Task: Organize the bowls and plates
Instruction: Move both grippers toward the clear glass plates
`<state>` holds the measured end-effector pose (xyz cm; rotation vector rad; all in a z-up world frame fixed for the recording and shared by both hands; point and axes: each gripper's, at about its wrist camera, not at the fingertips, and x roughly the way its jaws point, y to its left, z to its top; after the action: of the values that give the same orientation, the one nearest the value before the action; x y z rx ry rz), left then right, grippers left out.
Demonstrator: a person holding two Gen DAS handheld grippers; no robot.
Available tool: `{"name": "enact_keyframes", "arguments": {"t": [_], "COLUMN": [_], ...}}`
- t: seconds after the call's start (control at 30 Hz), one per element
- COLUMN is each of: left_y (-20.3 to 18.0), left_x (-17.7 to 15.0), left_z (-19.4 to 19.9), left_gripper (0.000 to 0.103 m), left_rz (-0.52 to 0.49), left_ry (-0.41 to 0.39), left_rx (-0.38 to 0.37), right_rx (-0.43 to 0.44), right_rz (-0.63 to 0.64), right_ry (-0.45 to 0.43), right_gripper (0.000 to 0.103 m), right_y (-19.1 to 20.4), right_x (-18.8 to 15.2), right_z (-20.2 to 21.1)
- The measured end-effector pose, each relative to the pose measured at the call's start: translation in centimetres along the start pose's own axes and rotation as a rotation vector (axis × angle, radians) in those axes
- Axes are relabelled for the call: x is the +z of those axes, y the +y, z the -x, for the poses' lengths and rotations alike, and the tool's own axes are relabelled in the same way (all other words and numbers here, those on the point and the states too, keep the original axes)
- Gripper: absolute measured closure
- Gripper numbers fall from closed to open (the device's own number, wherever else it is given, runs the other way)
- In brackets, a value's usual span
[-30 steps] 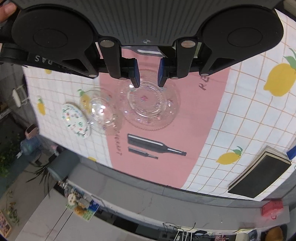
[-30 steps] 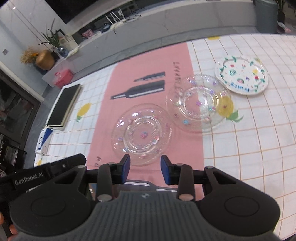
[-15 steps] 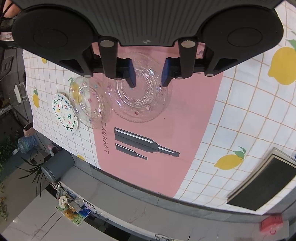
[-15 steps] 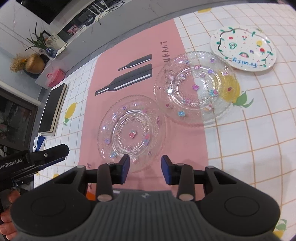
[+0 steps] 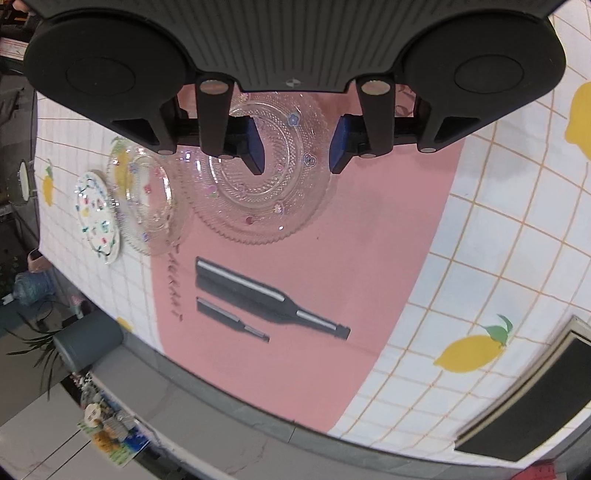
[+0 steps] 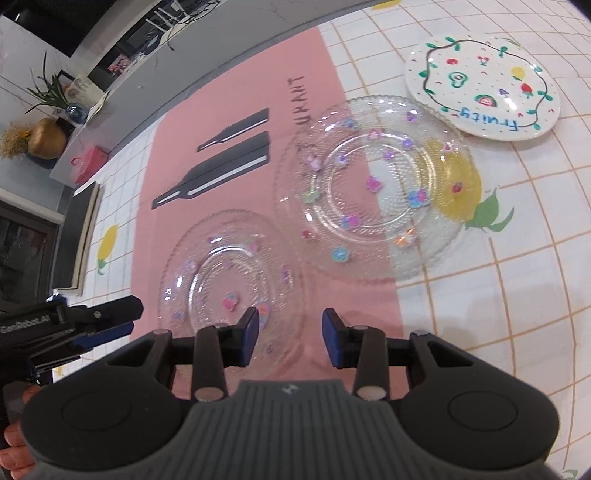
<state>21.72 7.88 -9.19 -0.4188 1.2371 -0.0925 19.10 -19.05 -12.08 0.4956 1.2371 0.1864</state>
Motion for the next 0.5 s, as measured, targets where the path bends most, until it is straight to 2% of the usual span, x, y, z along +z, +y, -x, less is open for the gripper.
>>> {"name": "enact_keyframes", "arguments": {"t": [0.33,0.5], "left_y": [-0.1,-0.5], "left_x": [0.3,0.6], "left_z": [-2.0,-2.1], "left_gripper": [0.059,0.06], "left_rz": [0.031,0.026], "left_ry": [0.017,0.003], "left_rx": [0.047,0.064], "right_rx": [0.03,0.049], "right_rz": [-0.046,-0.061], "right_ry": [0.014,0.024], "right_gripper": [0.066,0.077], "right_y": [-0.4,0.0], "right_x": [0.8,1.0], "right_z": [-1.4,-2.0]}}
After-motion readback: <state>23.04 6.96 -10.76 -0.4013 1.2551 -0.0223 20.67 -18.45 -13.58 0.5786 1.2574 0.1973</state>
